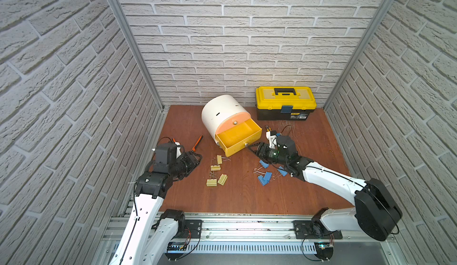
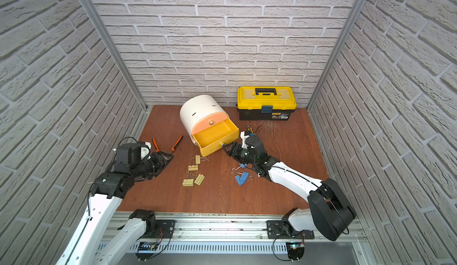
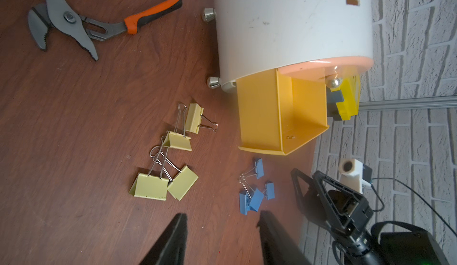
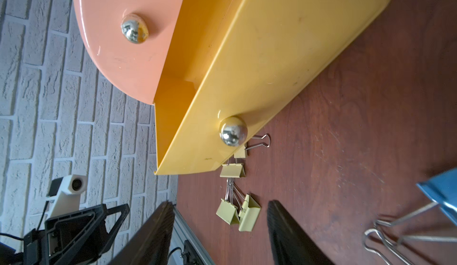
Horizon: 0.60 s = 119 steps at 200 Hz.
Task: Put the binder clips in the drawer according to color
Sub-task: Open the drawer in the storage box, then pick up the binder clip at the center of the board.
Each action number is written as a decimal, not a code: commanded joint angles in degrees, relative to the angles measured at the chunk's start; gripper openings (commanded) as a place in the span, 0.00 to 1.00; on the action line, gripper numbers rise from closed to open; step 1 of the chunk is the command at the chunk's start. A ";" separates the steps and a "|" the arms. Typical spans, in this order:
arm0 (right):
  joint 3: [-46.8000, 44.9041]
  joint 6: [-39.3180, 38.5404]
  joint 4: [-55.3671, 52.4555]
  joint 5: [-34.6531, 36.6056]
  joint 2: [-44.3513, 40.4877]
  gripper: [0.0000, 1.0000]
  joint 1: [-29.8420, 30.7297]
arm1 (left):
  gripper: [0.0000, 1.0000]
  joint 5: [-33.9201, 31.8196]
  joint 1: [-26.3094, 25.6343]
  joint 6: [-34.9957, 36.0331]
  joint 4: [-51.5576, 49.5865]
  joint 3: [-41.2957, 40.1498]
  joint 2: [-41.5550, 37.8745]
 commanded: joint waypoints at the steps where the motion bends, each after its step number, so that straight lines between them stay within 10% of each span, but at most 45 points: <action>1: 1.96 -7.69 -17.03 3.43 -3.75 0.65 0.26 | 0.52 -0.85 -1.25 0.05 2.19 -2.62 -0.03; 55: 4.44 -11.11 -45.03 19.44 -10.07 0.63 0.01 | 0.52 -6.13 -10.29 -3.60 7.72 -9.51 1.88; 119: 4.33 -1.74 -51.29 28.31 -9.29 0.69 -3.40 | 0.52 -11.81 -18.58 -8.39 12.08 -14.37 2.01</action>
